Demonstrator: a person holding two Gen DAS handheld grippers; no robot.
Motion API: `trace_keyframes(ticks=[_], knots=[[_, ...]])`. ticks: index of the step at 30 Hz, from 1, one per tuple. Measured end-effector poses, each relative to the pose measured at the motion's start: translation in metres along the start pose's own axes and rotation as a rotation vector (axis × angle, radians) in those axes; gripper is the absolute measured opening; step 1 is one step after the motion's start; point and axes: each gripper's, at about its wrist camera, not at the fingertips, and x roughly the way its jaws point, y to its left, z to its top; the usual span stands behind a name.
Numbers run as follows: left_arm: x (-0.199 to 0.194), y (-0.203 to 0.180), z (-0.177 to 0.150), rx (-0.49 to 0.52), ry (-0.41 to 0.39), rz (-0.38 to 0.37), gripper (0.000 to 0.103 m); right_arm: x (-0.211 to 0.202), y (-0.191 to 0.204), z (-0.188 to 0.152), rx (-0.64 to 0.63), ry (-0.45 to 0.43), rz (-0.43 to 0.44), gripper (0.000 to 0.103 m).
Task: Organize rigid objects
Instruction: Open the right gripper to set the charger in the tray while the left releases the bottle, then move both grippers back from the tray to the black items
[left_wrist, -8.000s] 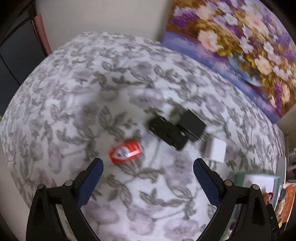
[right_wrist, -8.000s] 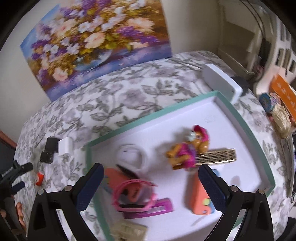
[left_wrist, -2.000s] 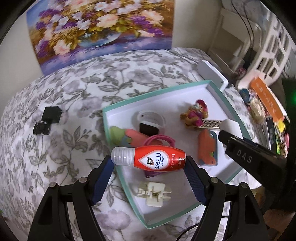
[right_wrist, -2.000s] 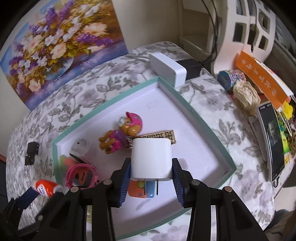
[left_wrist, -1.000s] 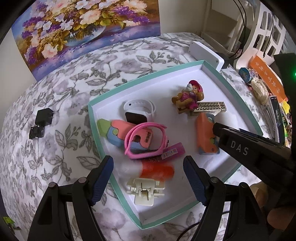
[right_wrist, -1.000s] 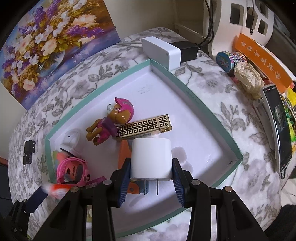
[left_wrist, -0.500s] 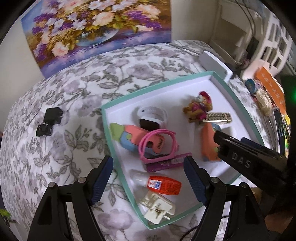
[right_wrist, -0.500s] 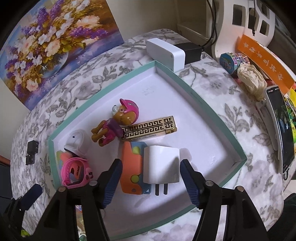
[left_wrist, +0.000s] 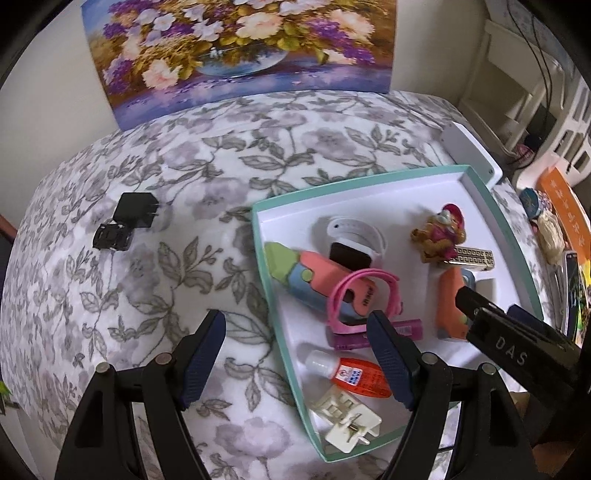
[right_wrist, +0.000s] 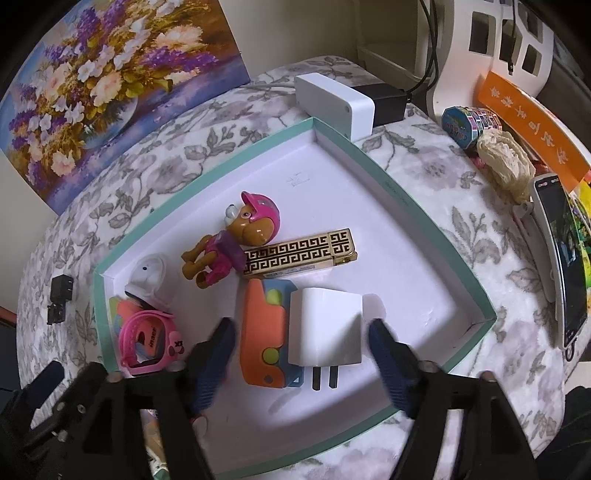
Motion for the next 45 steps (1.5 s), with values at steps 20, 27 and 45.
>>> trace_keyframes(ticks=[20,27,45], knots=[[0.009,0.035,0.006,-0.106,0.026,0.036,0.099,0.001,0.016,-0.001,-0.053,-0.021,-0.036,0.103],[0.004,0.086,0.018,-0.220,0.007,0.070,0.099,-0.022,0.038,0.001,-0.068,-0.094,0.029,0.103],[0.001,0.227,0.018,-0.453,0.000,0.115,0.099,-0.034,0.146,-0.023,-0.289,-0.115,0.093,0.103]])
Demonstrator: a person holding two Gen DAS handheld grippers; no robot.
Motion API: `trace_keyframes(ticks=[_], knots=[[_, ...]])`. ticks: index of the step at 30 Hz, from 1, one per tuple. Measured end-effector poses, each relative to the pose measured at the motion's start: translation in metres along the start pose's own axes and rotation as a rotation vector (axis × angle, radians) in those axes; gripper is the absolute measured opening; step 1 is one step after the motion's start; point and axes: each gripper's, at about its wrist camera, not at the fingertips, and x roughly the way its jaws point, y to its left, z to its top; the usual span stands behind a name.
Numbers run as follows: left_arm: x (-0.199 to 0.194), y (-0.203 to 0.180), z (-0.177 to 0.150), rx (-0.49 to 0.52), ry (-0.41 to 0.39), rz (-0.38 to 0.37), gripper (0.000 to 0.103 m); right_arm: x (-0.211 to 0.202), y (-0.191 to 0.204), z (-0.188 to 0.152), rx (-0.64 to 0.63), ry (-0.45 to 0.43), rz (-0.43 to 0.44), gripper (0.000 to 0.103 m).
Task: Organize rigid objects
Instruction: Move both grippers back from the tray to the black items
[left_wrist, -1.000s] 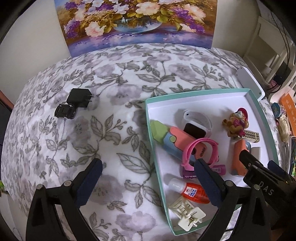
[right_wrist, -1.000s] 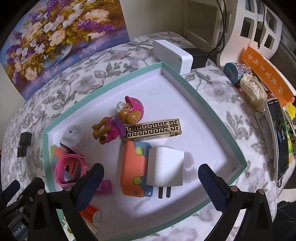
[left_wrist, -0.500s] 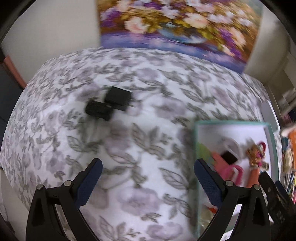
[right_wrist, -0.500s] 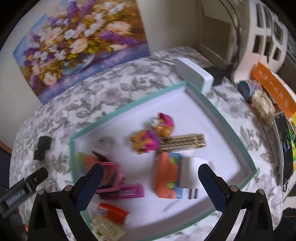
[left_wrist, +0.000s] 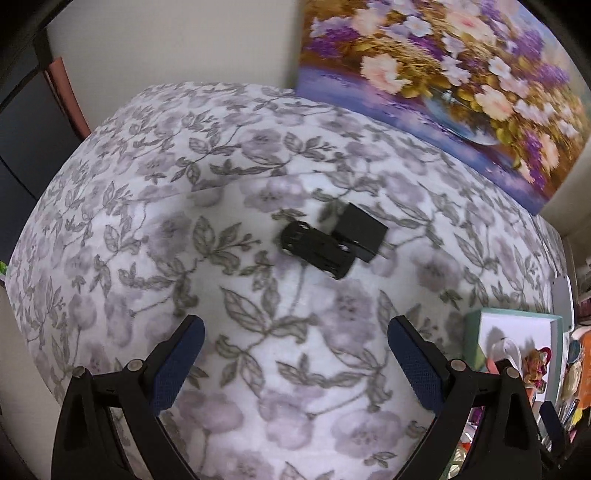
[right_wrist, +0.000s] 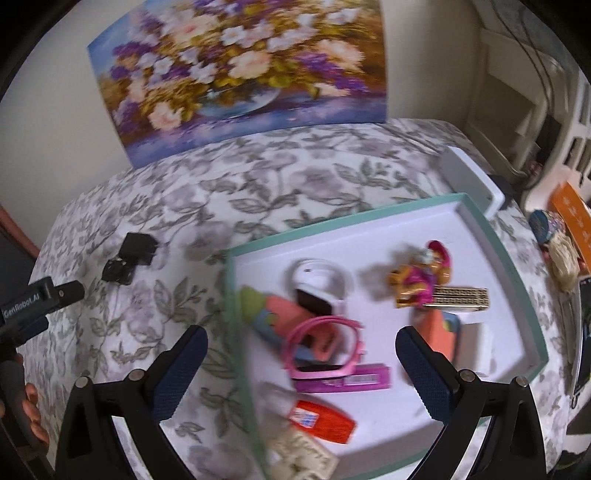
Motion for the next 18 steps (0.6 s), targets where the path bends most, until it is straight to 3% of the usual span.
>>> trace_keyframes(ticks=[10,18], knots=[[0.039,0.020,0.025,0.020,0.045,-0.042,0.099,0.026,0.060,0.018,-0.073,0.024,0.053,0.103],[0.076,0.003,0.035,0.149,0.073,-0.106,0.099,0.061,0.092,0.046,-0.105,0.042,0.080,0.103]])
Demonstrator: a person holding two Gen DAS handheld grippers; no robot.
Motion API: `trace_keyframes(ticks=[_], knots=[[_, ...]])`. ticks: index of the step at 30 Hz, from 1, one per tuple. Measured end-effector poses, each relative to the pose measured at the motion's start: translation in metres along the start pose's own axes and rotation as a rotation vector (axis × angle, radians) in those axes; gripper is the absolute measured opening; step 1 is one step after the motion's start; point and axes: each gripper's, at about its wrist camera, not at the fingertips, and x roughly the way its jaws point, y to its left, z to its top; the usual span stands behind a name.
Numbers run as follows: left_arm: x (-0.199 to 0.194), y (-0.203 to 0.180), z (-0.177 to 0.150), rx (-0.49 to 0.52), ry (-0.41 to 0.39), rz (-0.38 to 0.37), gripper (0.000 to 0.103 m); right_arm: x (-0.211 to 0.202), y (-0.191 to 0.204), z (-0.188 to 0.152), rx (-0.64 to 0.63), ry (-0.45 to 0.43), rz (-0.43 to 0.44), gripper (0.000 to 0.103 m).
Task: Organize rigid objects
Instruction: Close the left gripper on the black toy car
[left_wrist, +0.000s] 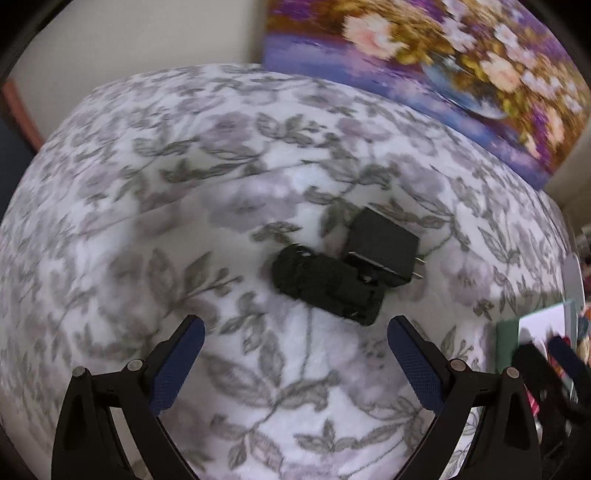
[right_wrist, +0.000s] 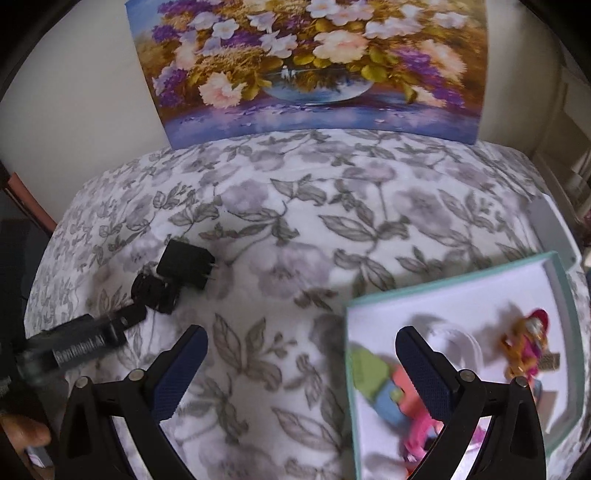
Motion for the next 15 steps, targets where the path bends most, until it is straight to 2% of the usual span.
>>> trace_keyframes(ticks=[9,15], knots=[[0.024,-0.011,0.009,0.102,-0.027,0.023,0.099,0.033,0.001,0.014,0.028,0.041,0.026,0.103],[0.035,-0.011,0.012,0.126,-0.041,0.000,0.099,0.043,-0.004,0.019,0.040,0.056,0.023,0.103]])
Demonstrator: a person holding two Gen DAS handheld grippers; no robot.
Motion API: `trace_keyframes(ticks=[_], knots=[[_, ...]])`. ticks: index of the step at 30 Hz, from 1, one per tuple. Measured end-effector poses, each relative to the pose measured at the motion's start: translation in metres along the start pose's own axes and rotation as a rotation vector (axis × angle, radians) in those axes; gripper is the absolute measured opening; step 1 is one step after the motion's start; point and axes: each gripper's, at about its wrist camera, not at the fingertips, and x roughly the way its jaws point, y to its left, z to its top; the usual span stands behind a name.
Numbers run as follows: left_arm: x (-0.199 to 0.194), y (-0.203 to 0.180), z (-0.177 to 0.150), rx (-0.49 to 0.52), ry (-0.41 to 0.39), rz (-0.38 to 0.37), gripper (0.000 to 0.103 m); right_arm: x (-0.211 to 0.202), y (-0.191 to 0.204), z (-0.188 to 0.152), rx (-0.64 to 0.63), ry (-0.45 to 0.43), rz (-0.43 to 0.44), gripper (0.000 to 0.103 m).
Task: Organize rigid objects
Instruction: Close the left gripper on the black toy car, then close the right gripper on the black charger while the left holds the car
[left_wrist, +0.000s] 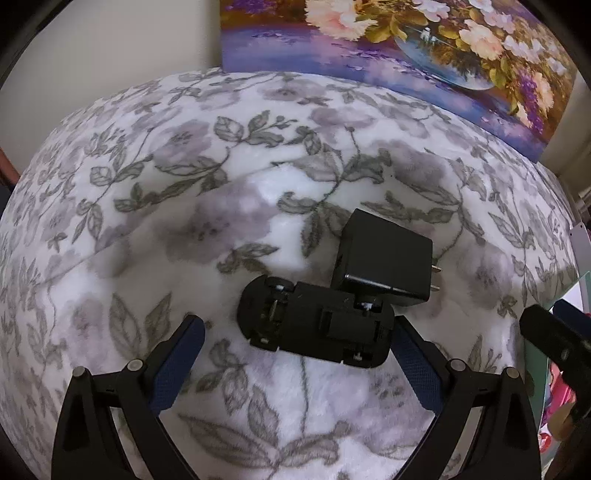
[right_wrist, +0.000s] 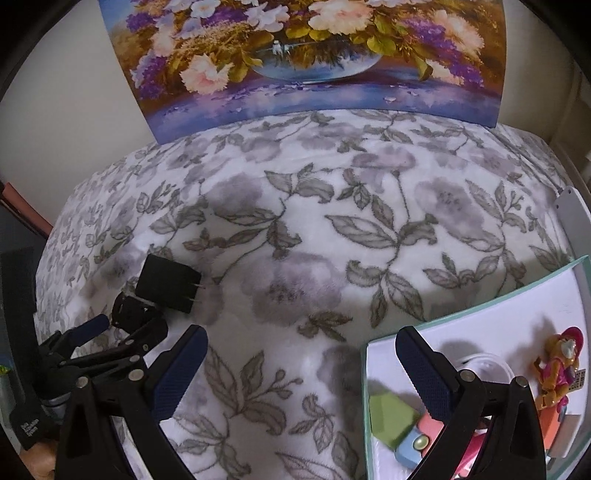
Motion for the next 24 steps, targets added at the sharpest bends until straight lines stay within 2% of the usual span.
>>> trace_keyframes(ticks=[3,7,12,14,17,21,24], knots=[[-0.001,-0.001,0.001,0.014,-0.017,-0.010,0.097,0.002,-0.001,0.003,0.005,0.003,-0.005,0.103],[-0.004,-0.002,0.004,0.026,-0.026,-0.050,0.079,0.001,0.006,0.009,-0.014,-0.007,-0.018,0.103],[-0.007,-0.001,0.002,0.027,-0.009,-0.085,0.077,0.003,0.017,0.014,-0.020,-0.007,-0.014,0.103],[-0.007,0.008,0.002,-0.011,0.005,-0.068,0.077,0.005,0.024,0.015,-0.030,-0.004,-0.012,0.103],[-0.009,0.037,0.002,-0.121,0.024,-0.017,0.077,0.010,0.036,0.017,-0.043,0.005,-0.004,0.103],[-0.014,0.076,-0.001,-0.260,0.007,0.025,0.077,0.020,0.050,0.019,-0.033,0.022,0.021,0.103],[-0.018,0.094,-0.003,-0.320,-0.009,0.042,0.077,0.028,0.062,0.021,-0.010,0.026,0.046,0.103]])
